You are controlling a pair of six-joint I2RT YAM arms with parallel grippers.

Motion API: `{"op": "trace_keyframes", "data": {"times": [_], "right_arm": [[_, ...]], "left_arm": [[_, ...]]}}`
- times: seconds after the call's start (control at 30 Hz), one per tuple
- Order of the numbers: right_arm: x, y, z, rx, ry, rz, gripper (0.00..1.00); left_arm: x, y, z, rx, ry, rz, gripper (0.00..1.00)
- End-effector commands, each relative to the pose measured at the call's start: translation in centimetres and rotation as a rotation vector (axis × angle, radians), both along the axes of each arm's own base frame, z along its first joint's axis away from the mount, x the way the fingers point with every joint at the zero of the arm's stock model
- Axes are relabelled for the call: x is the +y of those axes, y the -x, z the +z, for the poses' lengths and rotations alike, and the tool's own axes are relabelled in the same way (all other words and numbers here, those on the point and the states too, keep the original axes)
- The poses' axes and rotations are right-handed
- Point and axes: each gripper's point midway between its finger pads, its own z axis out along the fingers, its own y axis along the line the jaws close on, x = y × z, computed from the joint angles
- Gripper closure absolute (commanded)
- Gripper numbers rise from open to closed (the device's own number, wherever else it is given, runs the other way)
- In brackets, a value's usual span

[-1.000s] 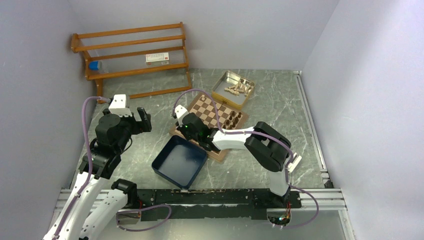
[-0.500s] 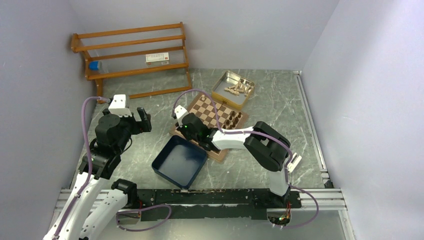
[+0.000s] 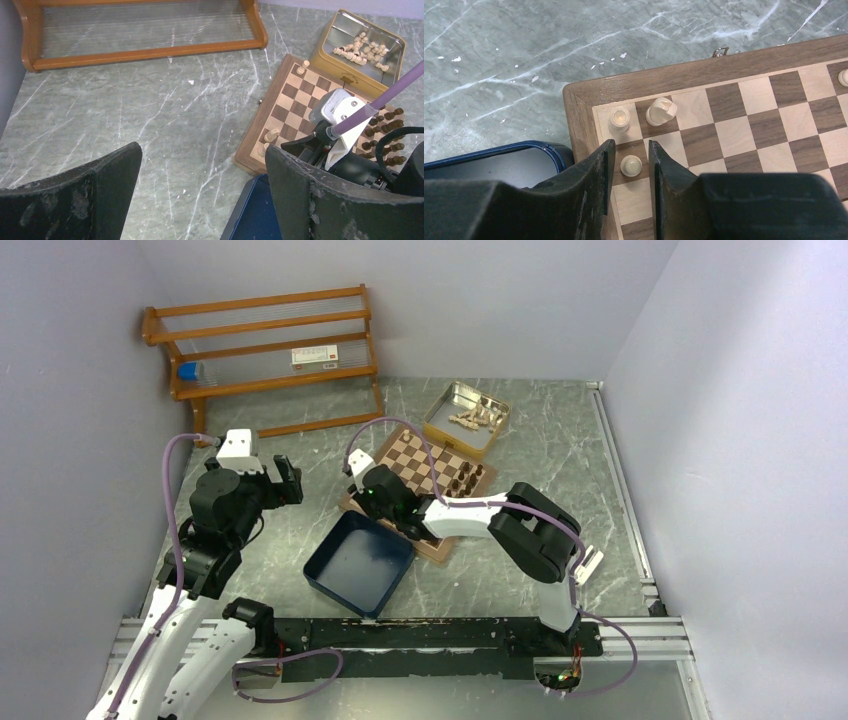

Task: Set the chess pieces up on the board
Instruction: Place the chess piece on the chessboard, then pick up the chess piece from the storage box.

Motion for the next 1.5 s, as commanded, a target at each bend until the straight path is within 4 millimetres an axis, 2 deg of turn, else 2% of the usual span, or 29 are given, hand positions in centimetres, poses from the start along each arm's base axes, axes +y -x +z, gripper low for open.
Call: {"op": "trace_keyframes", "data": {"times": [0.0,0.2,0.57,0.67,0.83,0.93,1.03,1.2,1.3,1.47], "right_arm": [[1.0,-0.3,0.9,-0.008,-0.03,-0.001,0.65],[1.0,-0.1,2.5,-0.007,-0.05,0.001,0.62],[0.0,-0.3,8.2,-0.023,-0.124,-0.066,0.55],[-0.8,-1.5,9.4,-0.044,-0.129,-0.115,0.56],[-3.2,-5.2,11.3,-0.062,-0.139,-0.211,0.61],[-6.4,-8.8,11.9,-0.077,-0.134,-0.299,0.62],[-10.5,-12.5,12.0,-0.094,-0.103,-0.407,0.62],[-17.6,-17.9,10.5,-0.086,-0.049,-0.582,0.62],[-21.3,-20.0,9.2,-0.063,-0.016,-0.655,0.63],[-25.5,-23.5,7.3,-0.03,0.034,-0.741,0.66]], "left_arm": [[0.2,0.0,0.8,-0.024,0.007,0.006,0.02],[0.1,0.1,0.8,-0.022,0.009,0.002,0.02],[-0.5,-0.1,0.3,-0.002,0.011,-0.03,0.02],[-1.0,-0.2,0.4,-0.005,0.017,-0.055,0.03],[-1.9,-0.3,1.0,-0.023,0.034,-0.1,0.03],[-2.3,-0.3,1.0,-0.007,0.034,-0.121,0.03],[-2.5,-0.3,0.6,0.015,0.021,-0.138,0.03],[-2.5,-0.2,-0.1,0.029,0.009,-0.143,0.03],[-2.7,0.1,-0.2,0.027,0.017,-0.159,0.03],[-2.7,0.1,0.1,0.004,0.018,-0.161,0.03]]}}
